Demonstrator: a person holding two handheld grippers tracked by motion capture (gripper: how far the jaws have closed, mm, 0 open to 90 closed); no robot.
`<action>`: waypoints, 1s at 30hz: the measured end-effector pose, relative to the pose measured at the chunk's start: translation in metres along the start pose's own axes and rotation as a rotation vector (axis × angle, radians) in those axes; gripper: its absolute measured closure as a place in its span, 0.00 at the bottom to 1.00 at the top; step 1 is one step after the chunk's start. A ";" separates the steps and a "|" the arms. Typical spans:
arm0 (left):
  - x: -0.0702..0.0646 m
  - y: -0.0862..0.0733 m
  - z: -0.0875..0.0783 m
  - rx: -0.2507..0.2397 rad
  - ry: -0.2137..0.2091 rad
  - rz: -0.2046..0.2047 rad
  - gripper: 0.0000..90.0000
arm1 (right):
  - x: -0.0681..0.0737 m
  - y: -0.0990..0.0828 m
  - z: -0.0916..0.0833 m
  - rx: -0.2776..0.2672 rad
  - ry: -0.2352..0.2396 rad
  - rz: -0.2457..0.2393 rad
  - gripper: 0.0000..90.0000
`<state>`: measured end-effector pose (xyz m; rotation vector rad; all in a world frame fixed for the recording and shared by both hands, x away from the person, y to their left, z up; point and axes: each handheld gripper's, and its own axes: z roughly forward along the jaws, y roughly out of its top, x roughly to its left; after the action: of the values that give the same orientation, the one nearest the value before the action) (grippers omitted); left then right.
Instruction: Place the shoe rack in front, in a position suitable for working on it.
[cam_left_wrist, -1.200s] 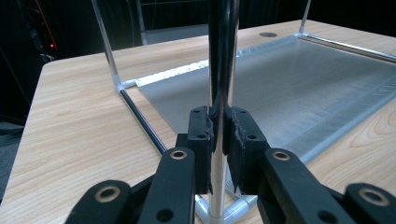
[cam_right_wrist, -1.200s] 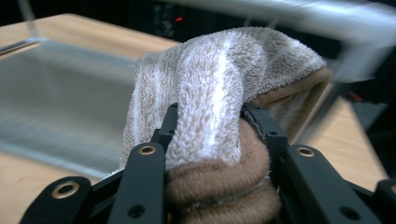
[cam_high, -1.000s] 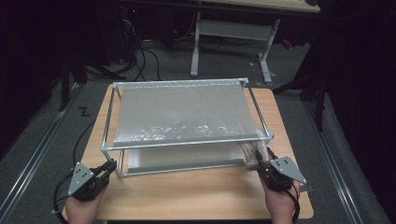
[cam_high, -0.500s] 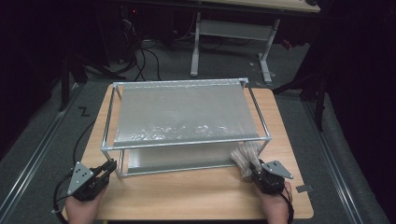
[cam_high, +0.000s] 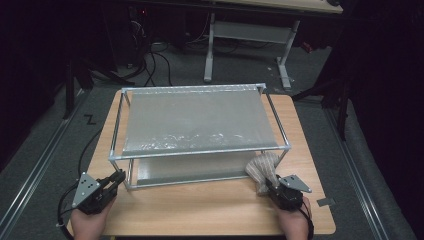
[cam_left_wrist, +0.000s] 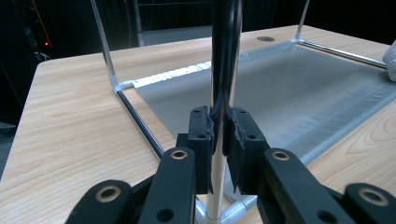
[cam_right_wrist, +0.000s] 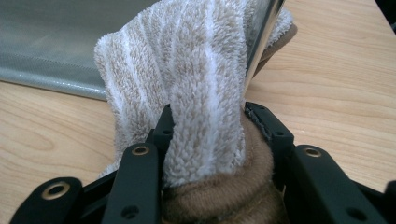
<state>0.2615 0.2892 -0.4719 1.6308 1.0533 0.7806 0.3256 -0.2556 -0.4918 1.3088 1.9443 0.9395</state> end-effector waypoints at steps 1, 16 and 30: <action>0.000 0.000 0.000 0.001 0.001 0.001 0.89 | 0.000 0.000 0.000 -0.001 0.001 0.000 0.66; -0.001 -0.001 0.001 0.020 0.008 0.011 0.89 | 0.000 0.025 -0.029 -0.138 -0.061 -0.039 0.70; -0.001 -0.001 0.002 0.019 0.006 0.015 0.90 | 0.001 0.051 -0.068 -0.334 -0.121 -0.035 0.70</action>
<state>0.2625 0.2881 -0.4730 1.6547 1.0566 0.7879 0.2974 -0.2564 -0.4115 1.1080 1.6297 1.0868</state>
